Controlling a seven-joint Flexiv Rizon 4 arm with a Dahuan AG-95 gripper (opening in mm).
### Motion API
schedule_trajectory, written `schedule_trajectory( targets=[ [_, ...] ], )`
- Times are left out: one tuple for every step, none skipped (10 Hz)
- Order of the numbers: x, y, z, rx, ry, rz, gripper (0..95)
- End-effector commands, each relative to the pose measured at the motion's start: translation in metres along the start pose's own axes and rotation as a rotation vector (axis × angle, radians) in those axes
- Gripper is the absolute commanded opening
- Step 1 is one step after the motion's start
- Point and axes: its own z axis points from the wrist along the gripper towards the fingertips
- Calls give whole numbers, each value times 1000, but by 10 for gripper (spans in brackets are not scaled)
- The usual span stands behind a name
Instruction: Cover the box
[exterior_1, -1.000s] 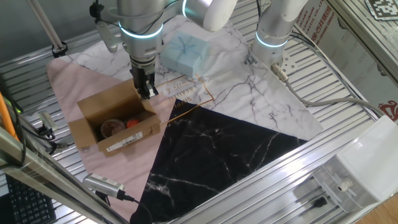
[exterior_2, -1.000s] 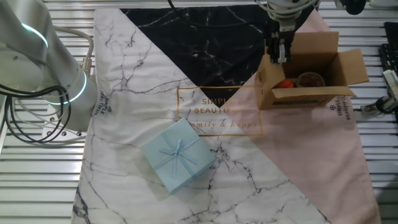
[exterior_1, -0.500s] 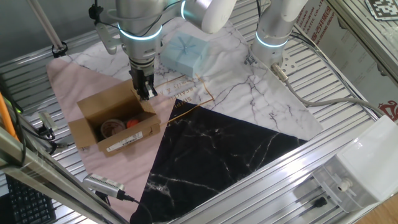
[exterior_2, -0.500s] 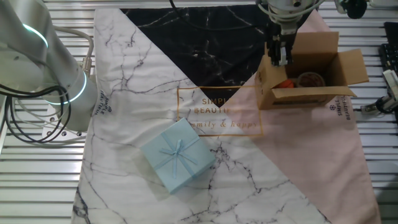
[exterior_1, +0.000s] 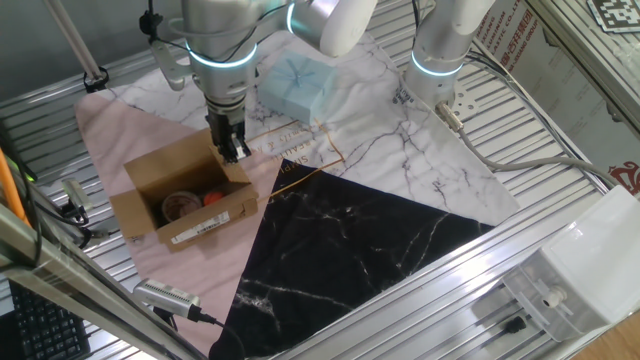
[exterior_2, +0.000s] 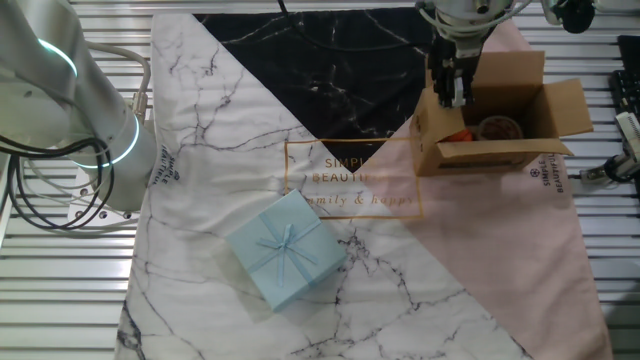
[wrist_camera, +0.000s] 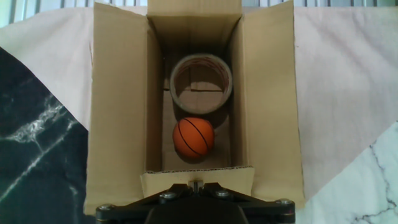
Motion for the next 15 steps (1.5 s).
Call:
schedule_trajectory(
  targets=[
    [-1,0,2,0,0,-2,0],
    [-2,-1,4,0,0,-2,0],
    [-3,-1,6,0,1,-4,0],
    [-3,-1,7,0,4,-4,0],
    [-4,-2,9,0,5,-4,0],
    [-4,-2,9,1,5,-5,0],
    [-4,-2,11,2,7,-6,0],
    [-5,-3,13,1,7,-7,0],
    [-5,-3,15,2,9,-9,0],
    [-6,-4,17,1,9,-9,0],
    [-6,-4,18,1,9,-9,0],
    [-6,-4,19,0,10,-10,0],
    [-6,-4,20,0,12,-10,0],
    [-6,-5,22,0,12,-10,0],
    [-7,-5,24,0,13,-10,0]
  ],
)
